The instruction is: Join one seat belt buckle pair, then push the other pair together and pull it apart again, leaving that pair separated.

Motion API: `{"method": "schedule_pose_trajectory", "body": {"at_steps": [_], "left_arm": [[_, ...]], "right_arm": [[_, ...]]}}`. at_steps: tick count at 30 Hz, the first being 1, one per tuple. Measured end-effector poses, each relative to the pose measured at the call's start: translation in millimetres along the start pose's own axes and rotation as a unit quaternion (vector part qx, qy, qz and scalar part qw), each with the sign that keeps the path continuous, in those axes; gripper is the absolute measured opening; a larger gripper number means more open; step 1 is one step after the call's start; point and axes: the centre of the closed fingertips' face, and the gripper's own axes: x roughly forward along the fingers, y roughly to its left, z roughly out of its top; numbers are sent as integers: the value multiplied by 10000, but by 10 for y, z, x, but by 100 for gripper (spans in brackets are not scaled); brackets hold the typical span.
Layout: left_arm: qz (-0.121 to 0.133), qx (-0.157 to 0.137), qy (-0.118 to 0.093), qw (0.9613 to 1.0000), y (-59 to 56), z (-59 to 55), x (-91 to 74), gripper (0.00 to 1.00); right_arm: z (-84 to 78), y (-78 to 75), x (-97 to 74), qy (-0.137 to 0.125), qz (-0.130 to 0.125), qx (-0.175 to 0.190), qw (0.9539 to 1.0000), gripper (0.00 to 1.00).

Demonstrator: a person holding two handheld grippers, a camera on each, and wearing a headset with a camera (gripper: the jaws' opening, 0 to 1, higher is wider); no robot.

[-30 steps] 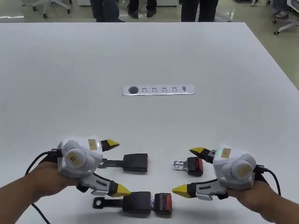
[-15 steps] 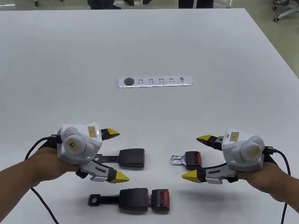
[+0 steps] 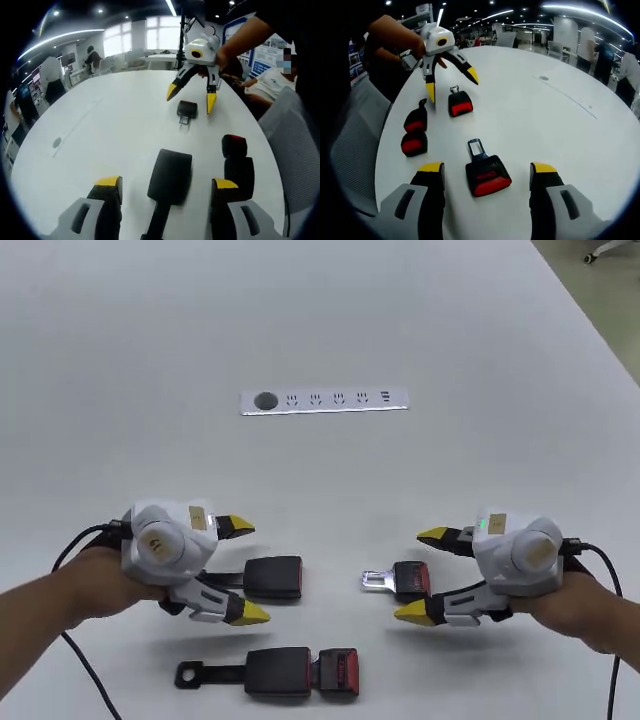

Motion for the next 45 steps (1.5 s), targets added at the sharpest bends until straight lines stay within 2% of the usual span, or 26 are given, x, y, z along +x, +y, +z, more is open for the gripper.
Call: {"method": "schedule_pose_trajectory", "body": {"at_steps": [9,11,12,13,16,17,19,20,23,26,36,45], "left_arm": [[-230,53,115,9997,4,-122,156,68],[-270,71,149,9995,5,-152,177,65],[-281,83,161,9994,6,-164,183,63],[-301,95,173,9994,-2,-170,186,61],[-356,209,185,9990,-9,-190,190,58],[-357,271,162,9989,-3,-172,195,57],[-345,533,250,9977,23,-180,163,52],[-363,374,214,9984,9,-174,169,50],[-478,413,198,9978,-34,-176,178,39],[-430,375,182,9982,19,-151,175,36],[-502,480,231,9973,104,-131,224,35],[-525,493,264,9971,99,-147,238,35]], "right_arm": [[-74,37,46,171,256,-3,9995,61],[-109,60,46,252,323,-69,9991,57],[-55,76,66,141,402,-289,9987,56],[-78,86,59,212,365,-164,9990,55],[-86,73,51,248,369,-197,9988,51],[-94,71,48,270,357,-218,9988,46],[-112,29,75,287,274,-279,9988,38],[-106,24,81,278,287,-310,9987,37],[-108,42,97,321,330,-413,9981,36],[-111,48,89,341,378,-497,9975,36],[-108,33,71,385,415,-587,9967,35],[-55,72,121,337,442,-599,9967,35]]}}
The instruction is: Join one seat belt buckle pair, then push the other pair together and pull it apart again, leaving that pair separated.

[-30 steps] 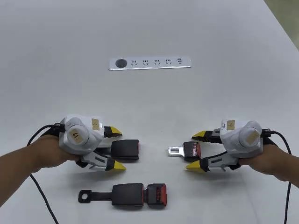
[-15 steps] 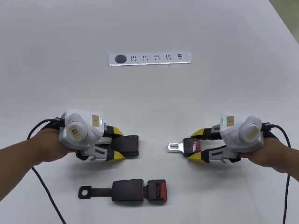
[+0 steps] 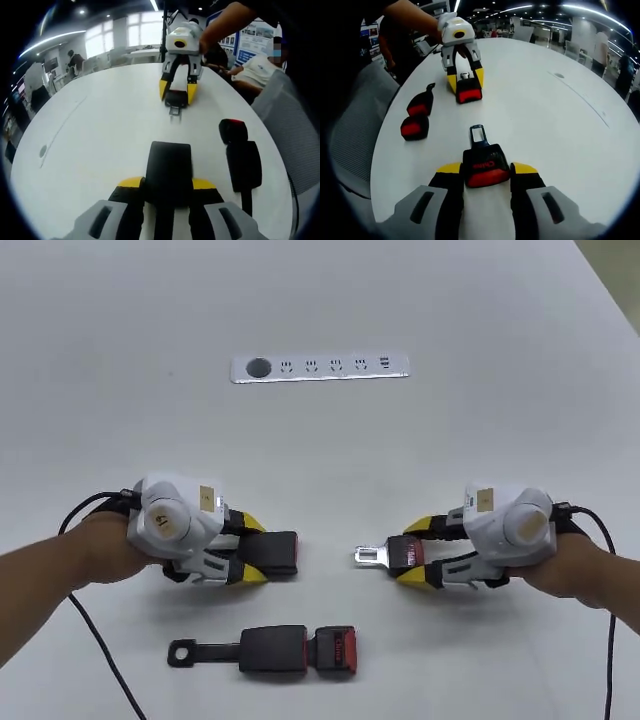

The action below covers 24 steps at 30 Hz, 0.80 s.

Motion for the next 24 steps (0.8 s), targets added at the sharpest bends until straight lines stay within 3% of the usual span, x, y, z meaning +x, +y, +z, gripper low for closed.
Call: {"method": "schedule_pose_trajectory", "body": {"at_steps": [24], "left_arm": [[11,19,40,10000,-71,-27,-6,35]], "right_arm": [[331,94,342,-326,111,-31,9994,35]]}}
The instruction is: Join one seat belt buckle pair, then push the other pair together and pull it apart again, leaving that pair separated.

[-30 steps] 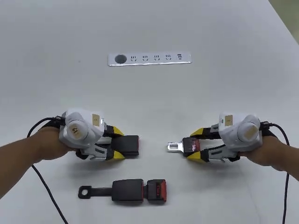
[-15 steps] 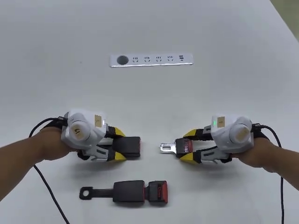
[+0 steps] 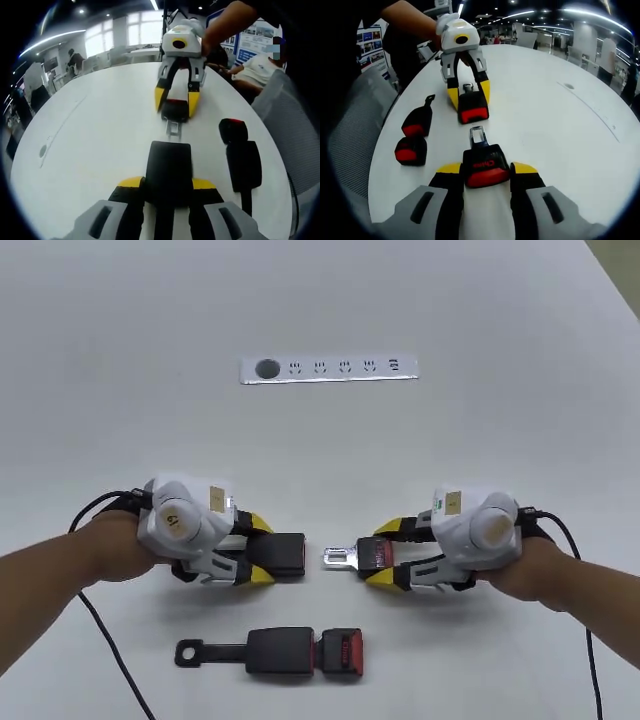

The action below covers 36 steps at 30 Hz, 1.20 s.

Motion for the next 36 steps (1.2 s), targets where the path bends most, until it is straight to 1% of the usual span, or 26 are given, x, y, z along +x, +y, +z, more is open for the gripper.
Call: {"method": "schedule_pose_trajectory", "body": {"at_steps": [3,5,8,15,17,22,25,26,28,36], "left_arm": [[2,-12,-7,10000,-2,-12,2,35],[4,-26,-11,10000,-4,-18,4,35],[5,-21,-8,10000,-15,-19,6,35],[7,-26,4,10000,-27,-27,11,35],[9,-31,6,10000,-34,-20,12,35],[9,-15,26,10000,-46,-12,12,34],[-30,30,39,10000,-66,-9,20,34],[-24,63,49,10000,-60,-11,18,34],[-22,17,32,10000,-65,-9,17,34],[-17,-13,45,10000,-65,-18,20,34]], "right_arm": [[37,3,48,-44,-13,6,10000,35],[64,33,74,-70,-11,7,10000,35],[77,23,87,-103,18,13,9999,35],[145,61,129,-164,67,52,9998,35],[168,88,146,-155,82,-11,9998,35],[202,71,185,-206,121,76,9997,35],[256,100,245,-210,129,18,9997,35],[266,108,255,-186,132,-64,9997,35],[263,109,245,-206,147,21,9997,35],[274,107,254,-192,136,12,9997,35]]}}
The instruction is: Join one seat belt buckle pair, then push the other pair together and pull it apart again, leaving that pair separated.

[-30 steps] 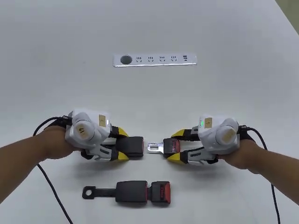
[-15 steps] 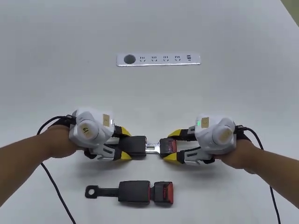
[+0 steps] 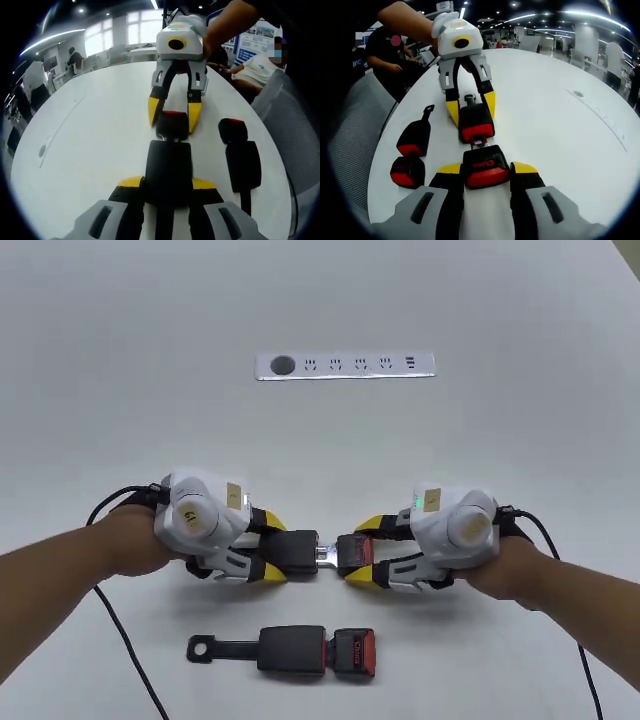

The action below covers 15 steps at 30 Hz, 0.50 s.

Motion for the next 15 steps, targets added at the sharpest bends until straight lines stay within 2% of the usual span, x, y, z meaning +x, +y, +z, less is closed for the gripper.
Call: {"method": "schedule_pose_trajectory", "body": {"at_steps": [10,15], "left_arm": [[-78,-30,-34,10000,-3,16,10,34],[-170,53,-50,9998,-2,46,43,34]], "right_arm": [[0,-7,57,-17,-11,32,10000,34],[52,44,132,-4,-25,6,10000,34]]}}
